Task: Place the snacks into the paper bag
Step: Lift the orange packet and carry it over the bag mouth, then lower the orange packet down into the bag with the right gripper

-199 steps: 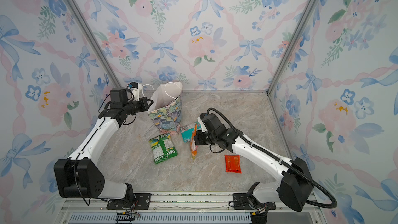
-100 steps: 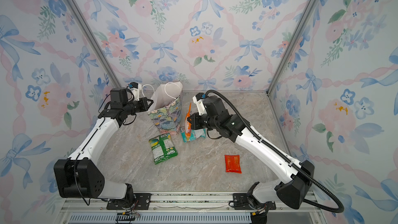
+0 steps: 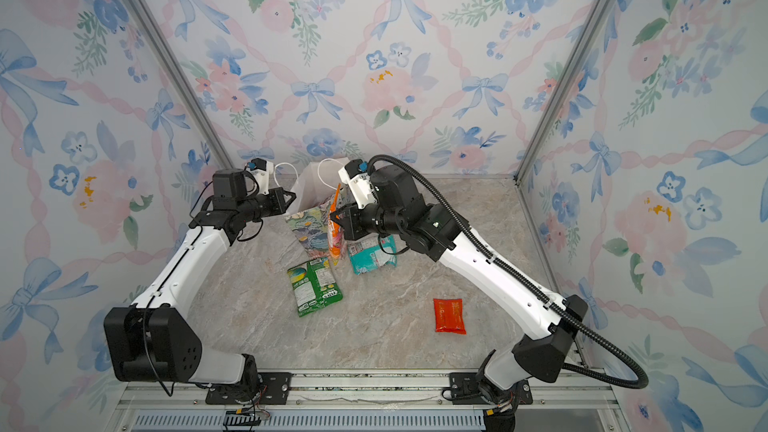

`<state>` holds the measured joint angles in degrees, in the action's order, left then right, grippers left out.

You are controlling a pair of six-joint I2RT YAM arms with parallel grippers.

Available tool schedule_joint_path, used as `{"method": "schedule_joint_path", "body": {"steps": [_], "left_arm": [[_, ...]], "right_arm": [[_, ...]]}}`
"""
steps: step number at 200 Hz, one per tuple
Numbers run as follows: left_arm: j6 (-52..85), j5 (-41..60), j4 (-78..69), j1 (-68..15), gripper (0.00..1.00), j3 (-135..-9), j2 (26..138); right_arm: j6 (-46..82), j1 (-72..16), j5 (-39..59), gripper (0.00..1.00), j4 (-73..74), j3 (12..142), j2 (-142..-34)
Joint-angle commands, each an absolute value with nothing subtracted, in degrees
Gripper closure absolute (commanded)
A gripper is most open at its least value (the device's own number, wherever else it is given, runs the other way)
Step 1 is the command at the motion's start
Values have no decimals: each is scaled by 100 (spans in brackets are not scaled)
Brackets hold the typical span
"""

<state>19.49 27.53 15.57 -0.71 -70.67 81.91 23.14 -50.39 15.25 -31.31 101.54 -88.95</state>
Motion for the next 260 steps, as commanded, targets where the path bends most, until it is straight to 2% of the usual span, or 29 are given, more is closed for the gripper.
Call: {"method": "schedule_joint_path", "body": {"steps": [1, 53, 133, 260], "left_arm": [[1846, 2874, 1485, -43, 100, -7066, 8111], [1854, 2892, 1473, -43, 100, -7068, 8127], [1846, 2896, 1479, -44, 100, -7072, 8130], [1846, 2909, 1482, -50, 100, -7071, 8180]], "right_arm": [[2067, -5167, 1729, 100, -3022, 10803, -9168], [1833, -5170, 1859, 100, -3136, 12252, -10210], [1656, -4811, 2153, 100, -3984, 15148, -12076], [1991, -4073, 2254, 100, -3026, 15569, -13110]]}}
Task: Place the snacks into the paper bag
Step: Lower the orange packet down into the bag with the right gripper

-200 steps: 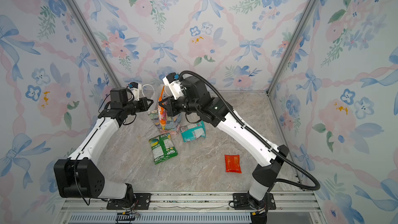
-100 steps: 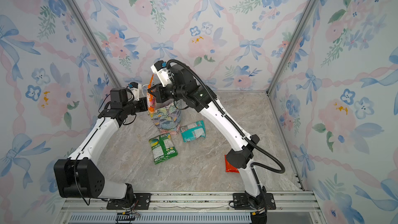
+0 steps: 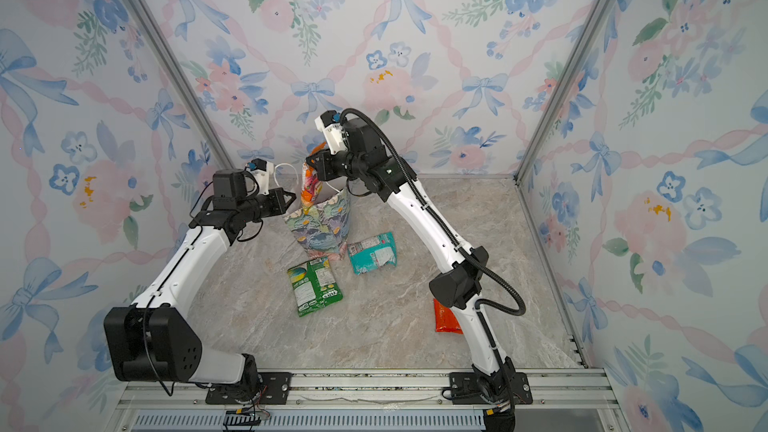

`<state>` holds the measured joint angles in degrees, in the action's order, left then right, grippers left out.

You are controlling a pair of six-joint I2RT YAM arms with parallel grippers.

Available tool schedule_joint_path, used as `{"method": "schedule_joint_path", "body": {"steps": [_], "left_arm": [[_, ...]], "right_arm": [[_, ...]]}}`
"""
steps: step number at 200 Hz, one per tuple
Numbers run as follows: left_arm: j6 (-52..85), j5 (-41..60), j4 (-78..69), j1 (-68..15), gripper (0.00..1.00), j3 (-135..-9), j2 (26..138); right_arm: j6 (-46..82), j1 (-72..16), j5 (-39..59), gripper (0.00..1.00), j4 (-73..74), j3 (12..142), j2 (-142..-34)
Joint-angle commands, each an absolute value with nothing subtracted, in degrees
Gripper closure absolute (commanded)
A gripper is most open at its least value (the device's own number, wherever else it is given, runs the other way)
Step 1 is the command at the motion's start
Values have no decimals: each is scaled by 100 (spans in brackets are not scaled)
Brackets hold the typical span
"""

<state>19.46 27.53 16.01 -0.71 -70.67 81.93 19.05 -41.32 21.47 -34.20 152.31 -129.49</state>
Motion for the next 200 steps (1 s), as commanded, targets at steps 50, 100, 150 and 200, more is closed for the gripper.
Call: {"method": "schedule_joint_path", "body": {"steps": [50, 100, 150, 200], "left_arm": [[1846, 2909, 1478, -46, 100, -7069, 8175], [1846, 2918, 1484, -42, 100, -7066, 8189], [1846, 2909, 1477, -46, 100, -7067, 8183], [1847, 2909, 1481, -44, 100, -7068, 8172]], "right_arm": [[2049, -3932, 2137, 100, -2581, 15796, -13323], [2178, -3736, 2136, 100, -2390, 15860, -13377], [1973, -3816, 2260, 100, -2776, 15822, -13426], [1612, -4111, 2180, 100, -3154, 15585, -13525]]}}
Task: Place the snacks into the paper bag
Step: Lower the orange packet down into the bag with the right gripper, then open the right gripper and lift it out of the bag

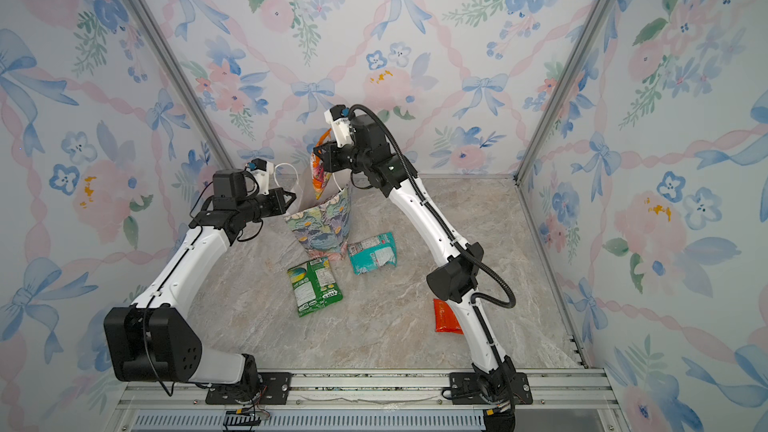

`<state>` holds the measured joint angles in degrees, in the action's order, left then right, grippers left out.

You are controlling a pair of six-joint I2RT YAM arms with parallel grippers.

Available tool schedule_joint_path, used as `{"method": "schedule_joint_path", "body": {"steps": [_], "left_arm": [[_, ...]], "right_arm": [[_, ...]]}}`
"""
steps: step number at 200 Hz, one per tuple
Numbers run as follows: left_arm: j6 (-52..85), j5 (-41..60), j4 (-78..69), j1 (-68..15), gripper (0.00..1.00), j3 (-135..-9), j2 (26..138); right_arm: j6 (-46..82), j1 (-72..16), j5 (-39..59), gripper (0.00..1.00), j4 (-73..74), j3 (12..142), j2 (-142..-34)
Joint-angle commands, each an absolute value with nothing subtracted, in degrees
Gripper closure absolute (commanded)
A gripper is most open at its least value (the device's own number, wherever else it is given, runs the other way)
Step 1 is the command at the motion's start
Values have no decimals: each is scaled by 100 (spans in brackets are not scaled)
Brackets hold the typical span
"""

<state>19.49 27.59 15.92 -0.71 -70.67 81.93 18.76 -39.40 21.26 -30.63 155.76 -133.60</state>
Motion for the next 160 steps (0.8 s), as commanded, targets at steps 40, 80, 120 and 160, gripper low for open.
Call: {"method": "schedule_joint_path", "body": {"steps": [40, 80, 120, 160], "left_arm": [[1846, 2909, 1475, -48, 100, -7067, 8164], [1837, 2903, 1483, -43, 100, -7067, 8165], [1834, 2918, 1483, -42, 100, -7073, 8174], [1839, 2918, 1485, -40, 100, -7072, 8174]], "right_arm": [[1547, -4194, 2112, 100, -3369, 15577, -13640], [1446, -4179, 2001, 61, -3476, 15240, -13367], [1433, -4193, 1890, 25, -3235, 14475, -12622], [1493, -4203, 1767, 12, -3062, 13757, -11811]]}}
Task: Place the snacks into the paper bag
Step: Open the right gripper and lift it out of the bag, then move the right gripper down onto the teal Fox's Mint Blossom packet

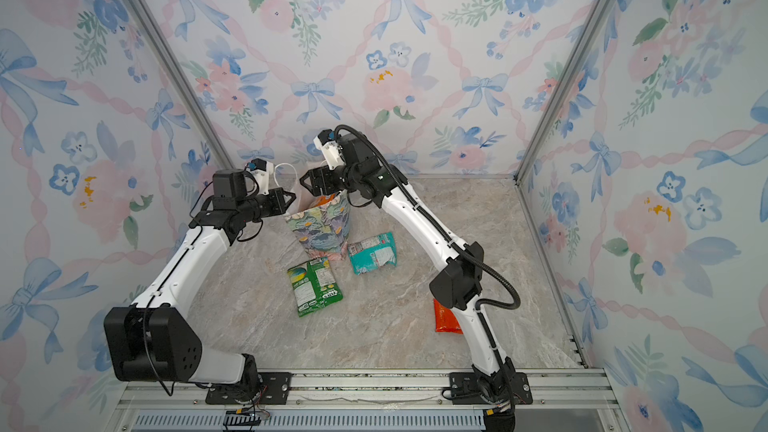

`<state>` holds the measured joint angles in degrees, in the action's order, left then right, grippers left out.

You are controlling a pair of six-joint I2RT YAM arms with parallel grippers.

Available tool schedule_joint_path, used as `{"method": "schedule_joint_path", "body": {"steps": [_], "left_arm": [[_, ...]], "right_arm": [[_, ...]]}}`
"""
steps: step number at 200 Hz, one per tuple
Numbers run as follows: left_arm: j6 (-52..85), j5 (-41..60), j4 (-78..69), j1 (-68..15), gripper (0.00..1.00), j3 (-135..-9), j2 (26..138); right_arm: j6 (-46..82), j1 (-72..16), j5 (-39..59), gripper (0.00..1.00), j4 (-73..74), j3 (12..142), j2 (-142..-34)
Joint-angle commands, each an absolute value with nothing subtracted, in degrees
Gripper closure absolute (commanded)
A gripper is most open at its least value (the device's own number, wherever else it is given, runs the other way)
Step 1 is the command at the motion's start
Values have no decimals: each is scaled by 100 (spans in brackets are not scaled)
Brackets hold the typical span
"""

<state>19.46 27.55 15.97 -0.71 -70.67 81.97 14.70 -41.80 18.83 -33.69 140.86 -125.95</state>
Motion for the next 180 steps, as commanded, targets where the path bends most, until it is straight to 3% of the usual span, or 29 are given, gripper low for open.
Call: {"method": "schedule_joint_path", "body": {"steps": [1, 53, 111, 180], "left_arm": [[1838, 2918, 1485, -42, 100, -7074, 8174], [1818, 2883, 1495, -41, 100, -7076, 8136], [1793, 2797, 1523, -40, 100, -7068, 8149], [1775, 2773, 1544, -43, 100, -7084, 8173]], "right_arm": [[1498, -4207, 1771, 12, -3047, 13729, -11786], [1591, -4193, 1722, 2, -2636, 11828, -10321], [1906, -3861, 897, 3, -2126, 8406, -8172], [2419, -2879, 991, 0, -2310, 6446, -8247]]}}
